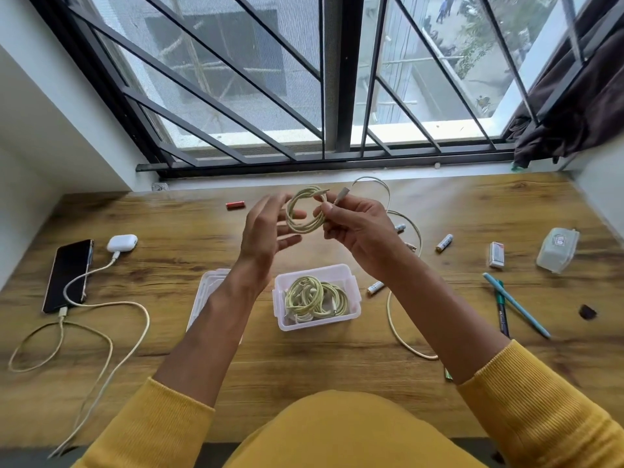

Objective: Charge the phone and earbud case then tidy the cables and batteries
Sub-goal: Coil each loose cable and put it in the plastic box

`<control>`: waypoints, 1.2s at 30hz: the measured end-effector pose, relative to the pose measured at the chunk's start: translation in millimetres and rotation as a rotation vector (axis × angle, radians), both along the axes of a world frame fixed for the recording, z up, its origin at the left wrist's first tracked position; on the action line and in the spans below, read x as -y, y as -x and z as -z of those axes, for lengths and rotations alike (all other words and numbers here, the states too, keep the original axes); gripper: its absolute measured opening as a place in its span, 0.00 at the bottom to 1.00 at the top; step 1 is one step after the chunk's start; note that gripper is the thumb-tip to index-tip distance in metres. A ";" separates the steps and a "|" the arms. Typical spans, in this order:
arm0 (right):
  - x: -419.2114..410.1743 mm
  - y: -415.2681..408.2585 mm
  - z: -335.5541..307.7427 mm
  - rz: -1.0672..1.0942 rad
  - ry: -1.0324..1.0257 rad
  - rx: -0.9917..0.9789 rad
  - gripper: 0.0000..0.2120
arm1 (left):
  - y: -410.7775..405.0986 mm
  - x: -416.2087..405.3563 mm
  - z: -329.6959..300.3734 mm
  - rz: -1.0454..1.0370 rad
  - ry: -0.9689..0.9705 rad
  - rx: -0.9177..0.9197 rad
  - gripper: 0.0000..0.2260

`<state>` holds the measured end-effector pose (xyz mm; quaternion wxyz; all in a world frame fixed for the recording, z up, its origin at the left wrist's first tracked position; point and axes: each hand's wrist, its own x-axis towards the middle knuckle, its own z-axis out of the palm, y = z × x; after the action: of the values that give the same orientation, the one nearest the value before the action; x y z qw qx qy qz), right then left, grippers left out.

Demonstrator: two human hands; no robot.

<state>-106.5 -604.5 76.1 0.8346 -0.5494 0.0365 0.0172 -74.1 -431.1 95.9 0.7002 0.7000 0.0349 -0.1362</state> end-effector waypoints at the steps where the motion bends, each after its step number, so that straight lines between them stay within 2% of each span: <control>1: -0.5 0.9 -0.5 -0.040 0.022 0.015 0.09 | -2.6 2.0 -1.2 0.025 -0.047 0.057 0.19; 6: -2.1 5.5 -5.8 -0.192 0.031 0.064 0.10 | -9.0 7.4 3.2 0.012 -0.210 0.266 0.20; 11: -2.8 7.7 -7.1 -0.213 0.001 0.052 0.14 | -7.8 7.5 12.3 -0.026 -0.318 0.309 0.25; 15: -3.6 8.1 -7.0 -0.135 0.011 0.022 0.16 | -8.7 7.6 11.7 -0.098 -0.230 0.310 0.21; 19: -12.1 7.4 -12.3 -0.020 0.014 -0.023 0.15 | -1.0 14.3 2.1 -0.070 -0.162 0.348 0.21; 22: -14.5 4.6 -15.8 0.078 -0.054 -0.103 0.19 | 1.1 16.3 -2.1 -0.046 -0.105 0.359 0.21; 26: -9.0 4.0 -23.8 -0.027 0.021 -0.102 0.04 | -0.6 15.1 -1.4 -0.053 -0.095 0.348 0.21; 31: 0.6 3.9 -28.8 -0.174 0.059 -0.090 0.06 | -6.5 12.4 4.2 -0.112 -0.146 0.336 0.25; 36: -0.4 3.2 -27.9 -0.212 -0.008 -0.047 0.08 | -7.7 16.0 -0.3 -0.115 -0.136 0.241 0.23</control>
<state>-109.7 -604.1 104.0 0.8291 -0.5464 -0.0023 0.1184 -66.4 -447.1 96.2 0.6570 0.7539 -0.0002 -0.0080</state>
